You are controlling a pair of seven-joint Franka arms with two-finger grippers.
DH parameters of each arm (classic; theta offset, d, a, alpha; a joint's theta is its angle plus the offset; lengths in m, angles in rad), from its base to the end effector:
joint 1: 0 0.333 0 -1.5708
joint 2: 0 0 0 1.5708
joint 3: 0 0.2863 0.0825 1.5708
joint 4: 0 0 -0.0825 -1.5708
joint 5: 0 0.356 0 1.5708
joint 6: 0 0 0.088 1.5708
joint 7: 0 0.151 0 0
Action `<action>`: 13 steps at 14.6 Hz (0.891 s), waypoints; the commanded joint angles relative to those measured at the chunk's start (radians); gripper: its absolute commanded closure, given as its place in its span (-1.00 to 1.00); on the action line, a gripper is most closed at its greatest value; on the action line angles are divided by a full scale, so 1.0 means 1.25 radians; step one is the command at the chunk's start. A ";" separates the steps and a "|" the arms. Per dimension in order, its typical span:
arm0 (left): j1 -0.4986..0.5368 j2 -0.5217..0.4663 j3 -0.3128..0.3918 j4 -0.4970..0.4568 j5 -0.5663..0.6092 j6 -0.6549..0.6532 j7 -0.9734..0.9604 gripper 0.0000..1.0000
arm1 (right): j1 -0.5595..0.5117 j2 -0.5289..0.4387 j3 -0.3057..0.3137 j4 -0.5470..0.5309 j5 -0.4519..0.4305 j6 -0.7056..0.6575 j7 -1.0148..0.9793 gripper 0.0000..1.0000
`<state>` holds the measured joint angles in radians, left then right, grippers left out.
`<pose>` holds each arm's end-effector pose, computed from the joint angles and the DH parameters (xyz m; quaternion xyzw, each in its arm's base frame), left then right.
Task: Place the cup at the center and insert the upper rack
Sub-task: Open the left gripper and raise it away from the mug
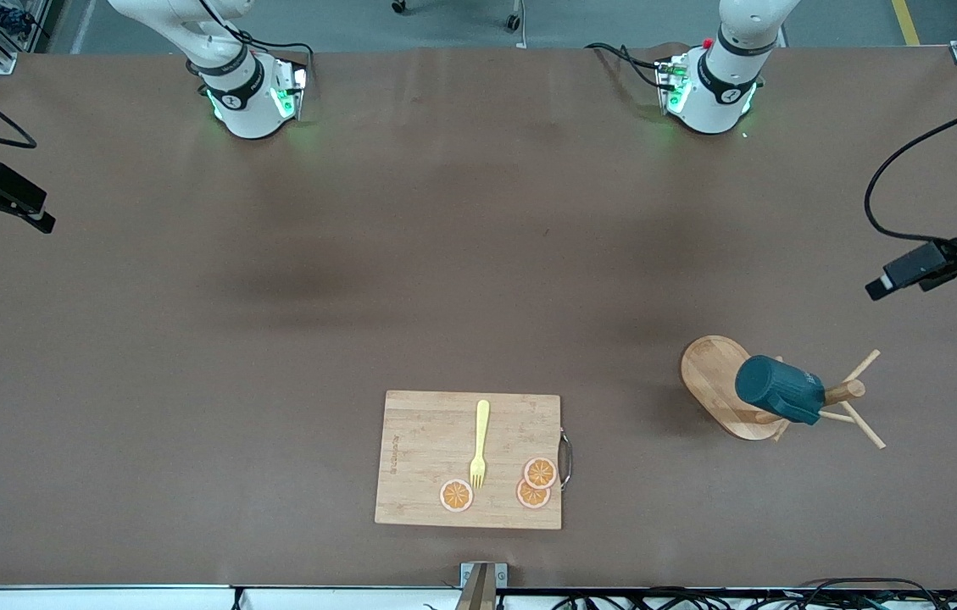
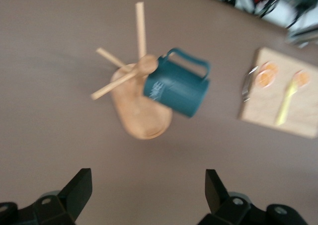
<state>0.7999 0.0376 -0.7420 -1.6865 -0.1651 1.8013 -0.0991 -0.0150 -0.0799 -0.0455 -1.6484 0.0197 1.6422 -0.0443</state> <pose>0.5556 0.0159 0.5071 0.9902 0.0940 0.0413 0.0945 0.5133 -0.0290 0.5642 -0.9992 0.0084 -0.0374 0.0097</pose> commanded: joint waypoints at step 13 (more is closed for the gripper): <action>-0.589 -0.041 0.545 0.072 0.046 -0.042 0.034 -1.00 | -0.004 -0.021 0.006 -0.025 -0.011 0.007 0.004 -1.00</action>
<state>0.1393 -0.0129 -0.1260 -1.6195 -0.1219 1.7604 -0.0628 -0.0150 -0.0799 -0.0457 -1.6488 0.0197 1.6410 -0.0443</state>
